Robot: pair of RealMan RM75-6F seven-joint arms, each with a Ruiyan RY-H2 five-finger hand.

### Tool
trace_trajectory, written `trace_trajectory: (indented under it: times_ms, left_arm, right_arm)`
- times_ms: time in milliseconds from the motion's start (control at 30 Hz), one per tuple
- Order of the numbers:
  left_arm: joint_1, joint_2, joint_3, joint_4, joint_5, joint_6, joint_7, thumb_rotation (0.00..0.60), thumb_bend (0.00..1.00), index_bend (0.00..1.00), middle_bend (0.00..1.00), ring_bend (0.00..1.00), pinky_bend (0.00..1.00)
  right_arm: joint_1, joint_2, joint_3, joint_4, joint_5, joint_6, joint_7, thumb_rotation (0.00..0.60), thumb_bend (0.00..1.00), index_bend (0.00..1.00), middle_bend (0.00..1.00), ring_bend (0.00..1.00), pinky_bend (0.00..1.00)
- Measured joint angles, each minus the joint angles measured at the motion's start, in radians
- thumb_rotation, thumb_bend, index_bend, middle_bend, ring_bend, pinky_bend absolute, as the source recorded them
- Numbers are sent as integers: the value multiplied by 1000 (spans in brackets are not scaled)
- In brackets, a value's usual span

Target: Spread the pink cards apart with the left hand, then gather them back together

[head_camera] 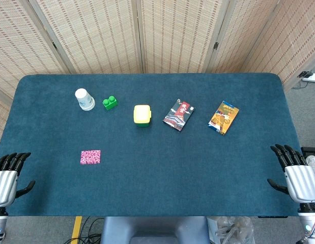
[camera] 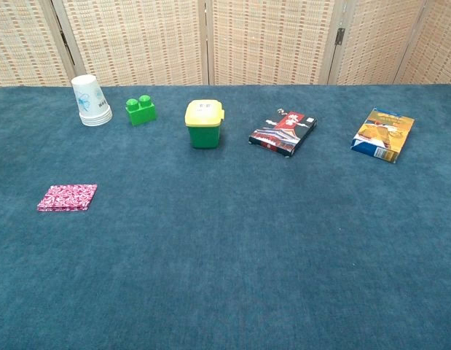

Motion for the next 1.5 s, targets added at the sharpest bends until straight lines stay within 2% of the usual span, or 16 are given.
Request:
trace_trajectory:
  times_ms: [500,633,700,767,800,933,1000,1167,1267,1500]
  left_arm:
    - [-18,-5,-16,-3,15,4,3,600,230,206,218,153,162]
    - [-49,-3,-23,3,31,-24,-8,600,230,247,230,202,276]
    - [-65,-2,-28,4,38,-39,-15,600,244,277,284,267,400]
    - [-85,-3,-32,8,46,-60,-24,600,297,289,388,365,550]
    - [-97,-4,-33,13,50,-75,-29,600,317,293,419,393,586]
    - [-145,-17,-42,44,61,-127,-45,600,468,355,701,630,783]
    - [-165,-26,-44,62,64,-150,-55,600,517,370,791,718,865]
    - [-237,-51,-40,108,80,-251,-84,600,625,373,951,887,982]
    - [-273,-62,-33,119,84,-308,-92,600,681,398,1000,990,1000]
    - [-336,-83,-14,121,53,-443,-81,600,705,364,1000,1000,1000]
  right_arm:
    - [-7,12,3,5,-10,20,29,600,173,109,136,90,153]
    - [-5,17,4,4,-14,21,36,600,172,109,135,90,152]
    - [-3,19,4,3,-18,20,41,600,172,109,136,90,152]
    - [-3,19,4,3,-17,19,42,600,173,109,136,90,152]
    - [-4,20,4,4,-14,18,42,600,173,109,135,90,152]
    - [-4,22,5,2,-8,14,41,600,173,109,136,90,152]
    - [-3,21,3,2,-8,9,44,600,173,109,135,90,152]
    - [-3,19,2,5,0,1,47,600,173,109,135,90,153]
    - [-2,20,2,4,1,0,46,600,173,109,136,90,153]
    - [0,24,4,0,6,-6,44,600,174,109,136,90,153]
